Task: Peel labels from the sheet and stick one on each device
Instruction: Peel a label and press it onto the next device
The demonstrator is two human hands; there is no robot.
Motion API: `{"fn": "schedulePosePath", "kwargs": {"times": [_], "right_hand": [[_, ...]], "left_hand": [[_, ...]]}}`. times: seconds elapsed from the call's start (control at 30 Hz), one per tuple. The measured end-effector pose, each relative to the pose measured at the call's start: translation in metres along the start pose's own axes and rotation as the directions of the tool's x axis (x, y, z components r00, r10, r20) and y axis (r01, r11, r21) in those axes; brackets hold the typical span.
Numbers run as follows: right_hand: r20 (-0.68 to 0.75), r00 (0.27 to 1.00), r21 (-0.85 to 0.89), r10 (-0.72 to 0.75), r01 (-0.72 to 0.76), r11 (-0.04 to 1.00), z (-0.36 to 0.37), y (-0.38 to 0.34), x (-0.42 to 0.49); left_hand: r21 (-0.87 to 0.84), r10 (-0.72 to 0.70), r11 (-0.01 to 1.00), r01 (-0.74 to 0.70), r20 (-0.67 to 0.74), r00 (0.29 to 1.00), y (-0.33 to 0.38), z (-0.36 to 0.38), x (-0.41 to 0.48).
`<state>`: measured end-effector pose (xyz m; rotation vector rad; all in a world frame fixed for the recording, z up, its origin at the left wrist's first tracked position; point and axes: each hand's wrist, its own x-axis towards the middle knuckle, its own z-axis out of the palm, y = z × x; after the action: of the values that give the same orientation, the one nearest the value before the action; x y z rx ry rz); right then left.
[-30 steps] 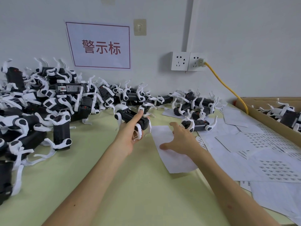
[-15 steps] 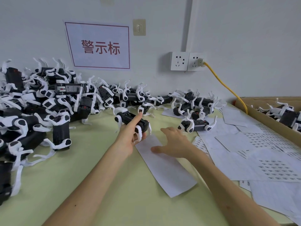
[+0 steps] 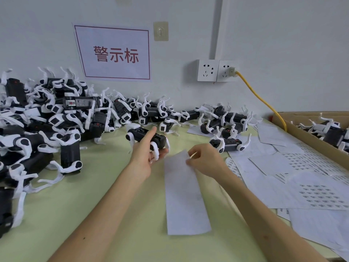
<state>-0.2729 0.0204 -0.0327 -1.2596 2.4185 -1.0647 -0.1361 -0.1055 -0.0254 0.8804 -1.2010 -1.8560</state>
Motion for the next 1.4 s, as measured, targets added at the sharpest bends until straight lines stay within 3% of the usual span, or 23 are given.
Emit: {"fn": "schedulePosePath", "kwargs": {"times": [0.1,0.17,0.27,0.4,0.5,0.67,0.8,1.03,1.23,1.4], "right_hand": [[-0.327,0.945,0.155,0.014,0.04,0.987,-0.014,0.001,0.001],[-0.516,0.856,0.341,0.011,0.193,0.92,-0.024,-0.003,0.001],[-0.605,0.796,0.43,-0.017,0.345,0.834,-0.033,-0.009,-0.002],[-0.509,0.856,0.593,-0.09,0.425,0.684,-0.027,-0.018,-0.009],[-0.401,0.908,0.7,-0.124,0.391,0.598,-0.02,-0.021,-0.01],[-0.377,0.903,0.487,-0.204,0.381,0.786,-0.008,-0.017,-0.006],[-0.322,0.92,0.491,-0.221,0.362,0.792,-0.013,-0.016,-0.007],[-0.234,0.959,0.557,-0.159,0.266,0.787,-0.012,-0.015,-0.007],[-0.341,0.939,0.628,0.036,0.199,0.753,-0.015,-0.008,0.0],[-0.385,0.921,0.656,0.068,0.221,0.722,-0.019,-0.007,0.003]], "left_hand": [[-0.03,0.018,0.999,-0.018,-0.011,1.0,0.002,-0.004,0.005],[-0.068,-0.007,0.998,0.006,-0.007,1.0,0.004,-0.005,0.005],[-0.139,-0.091,0.985,0.098,0.055,0.994,0.005,-0.006,0.004],[-0.179,-0.157,0.966,0.188,0.176,0.972,0.003,-0.006,0.001],[-0.179,-0.181,0.959,0.217,0.197,0.963,-0.001,-0.006,0.002],[-0.183,-0.183,0.954,0.236,0.263,0.947,0.001,-0.009,0.002],[-0.142,-0.118,0.978,0.155,0.241,0.963,0.002,-0.009,0.003],[-0.303,0.0,0.946,0.114,0.352,0.936,0.01,-0.005,-0.005],[-0.345,0.082,0.937,0.057,0.377,0.923,0.015,-0.005,-0.009],[-0.341,0.153,0.939,0.032,0.503,0.851,0.016,-0.003,-0.015]]}}
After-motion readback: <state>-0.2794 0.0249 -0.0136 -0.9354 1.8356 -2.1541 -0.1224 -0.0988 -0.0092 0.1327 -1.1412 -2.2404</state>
